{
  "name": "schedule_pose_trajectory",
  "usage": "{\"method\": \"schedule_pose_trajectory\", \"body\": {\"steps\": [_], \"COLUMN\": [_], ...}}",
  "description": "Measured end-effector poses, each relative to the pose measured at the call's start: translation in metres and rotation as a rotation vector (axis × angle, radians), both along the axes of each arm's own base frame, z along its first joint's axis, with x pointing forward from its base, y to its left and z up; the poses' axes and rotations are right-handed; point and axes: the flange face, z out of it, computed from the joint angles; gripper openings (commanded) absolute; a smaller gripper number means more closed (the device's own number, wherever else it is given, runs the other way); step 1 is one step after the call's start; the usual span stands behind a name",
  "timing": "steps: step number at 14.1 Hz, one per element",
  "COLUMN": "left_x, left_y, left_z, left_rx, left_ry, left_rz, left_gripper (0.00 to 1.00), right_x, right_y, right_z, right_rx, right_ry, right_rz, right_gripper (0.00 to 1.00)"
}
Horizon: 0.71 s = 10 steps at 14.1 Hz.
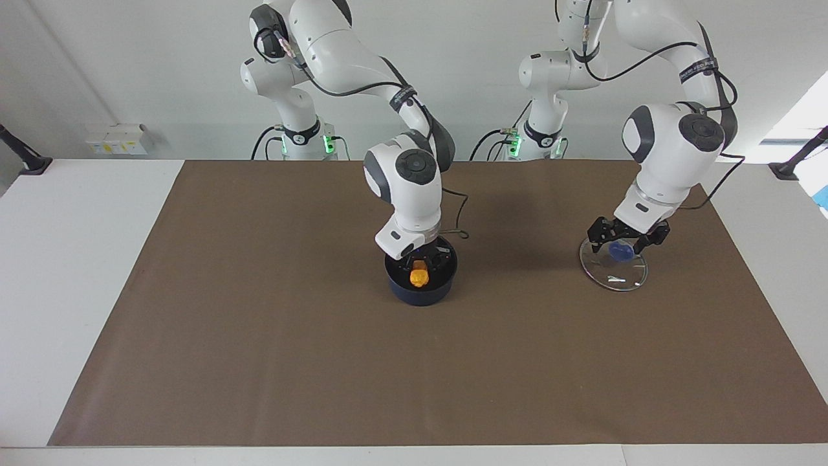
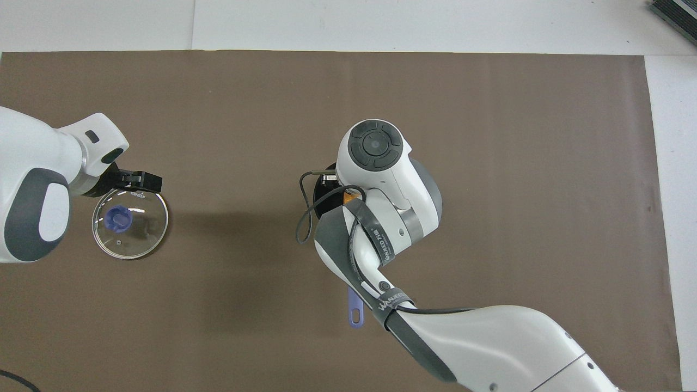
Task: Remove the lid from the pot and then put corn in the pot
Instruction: 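Set the lid down with the left gripper while the right gripper holds the corn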
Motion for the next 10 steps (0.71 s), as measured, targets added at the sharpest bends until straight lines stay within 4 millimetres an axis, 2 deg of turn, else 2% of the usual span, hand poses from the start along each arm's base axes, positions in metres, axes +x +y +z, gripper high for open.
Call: {"method": "schedule_pose_trajectory", "body": {"steps": [2,5,8,10], "left_x": [0.002,0.005,0.005,0.002], "left_y": [-0.01,-0.008,-0.005,0.0], "left_z": [0.018,0.059,0.098,0.113], "left_rx": [0.002,0.005,0.007,0.009], "left_ry": [0.019,0.043,0.061,0.077], "left_rz": [-0.016,-0.012,-0.006,0.003], "left_gripper": [1.0,1.0,1.0,1.0], "right_x": [-0.001,-0.005,-0.005,-0.006], "right_y": [0.004,0.011,0.007,0.006], "right_z": [-0.001,-0.016,-0.028,-0.03], "right_rx": [0.013,0.007,-0.002,-0.006], "right_ry": [-0.009,0.002,0.014,0.018], "right_rz": [0.002,0.012,0.011,0.012], "right_gripper": [0.0,0.0,0.0,0.81]}}
